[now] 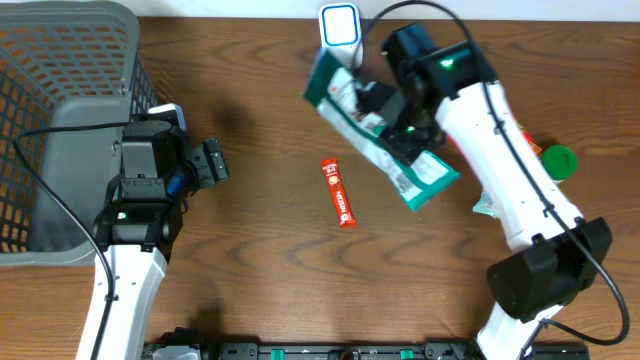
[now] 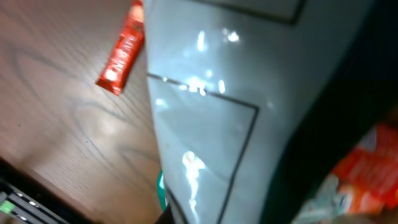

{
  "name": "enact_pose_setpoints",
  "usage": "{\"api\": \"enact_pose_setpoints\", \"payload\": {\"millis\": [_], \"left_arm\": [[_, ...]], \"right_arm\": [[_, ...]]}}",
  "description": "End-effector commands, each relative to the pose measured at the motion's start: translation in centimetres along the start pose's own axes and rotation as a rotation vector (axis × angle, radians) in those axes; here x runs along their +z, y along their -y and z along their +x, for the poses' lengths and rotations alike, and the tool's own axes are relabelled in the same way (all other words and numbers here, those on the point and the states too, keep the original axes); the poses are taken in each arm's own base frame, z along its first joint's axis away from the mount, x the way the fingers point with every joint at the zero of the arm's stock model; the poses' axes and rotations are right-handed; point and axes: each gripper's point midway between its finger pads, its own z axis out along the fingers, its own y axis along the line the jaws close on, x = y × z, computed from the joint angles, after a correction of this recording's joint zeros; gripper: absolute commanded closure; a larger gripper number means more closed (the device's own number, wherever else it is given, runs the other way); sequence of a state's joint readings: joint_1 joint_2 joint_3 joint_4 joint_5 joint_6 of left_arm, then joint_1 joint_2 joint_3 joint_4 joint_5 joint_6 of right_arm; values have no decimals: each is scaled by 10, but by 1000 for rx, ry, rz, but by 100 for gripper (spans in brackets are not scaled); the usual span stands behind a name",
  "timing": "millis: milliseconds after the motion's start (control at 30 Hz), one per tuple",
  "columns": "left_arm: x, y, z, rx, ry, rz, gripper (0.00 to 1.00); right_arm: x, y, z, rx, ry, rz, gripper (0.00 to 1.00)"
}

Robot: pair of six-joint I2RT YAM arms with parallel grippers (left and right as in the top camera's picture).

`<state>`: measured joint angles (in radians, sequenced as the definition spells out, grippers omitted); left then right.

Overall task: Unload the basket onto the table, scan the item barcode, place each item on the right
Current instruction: 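Carry the glove packet right and set it by the snack packets, then reach the right gripper to the red Nescafe stick and grasp it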

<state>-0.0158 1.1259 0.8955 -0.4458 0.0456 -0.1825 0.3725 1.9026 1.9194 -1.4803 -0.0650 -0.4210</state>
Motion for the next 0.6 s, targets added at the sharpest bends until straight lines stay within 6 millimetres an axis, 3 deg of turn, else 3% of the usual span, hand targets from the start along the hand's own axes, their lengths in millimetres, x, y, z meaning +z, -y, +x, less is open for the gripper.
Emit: {"api": "enact_pose_setpoints", "payload": {"millis": [0, 267, 567], "left_arm": [[-2, -2, -6, 3, 13, -9, 10], [-2, -2, -6, 3, 13, -9, 9], [-2, -2, -6, 3, 13, -9, 10]], "right_arm": [[-7, 23, 14, 170, 13, -9, 99], [7, 88, 61, 442, -5, 4, 99], [68, 134, 110, 601, -32, 55, 99]]}}
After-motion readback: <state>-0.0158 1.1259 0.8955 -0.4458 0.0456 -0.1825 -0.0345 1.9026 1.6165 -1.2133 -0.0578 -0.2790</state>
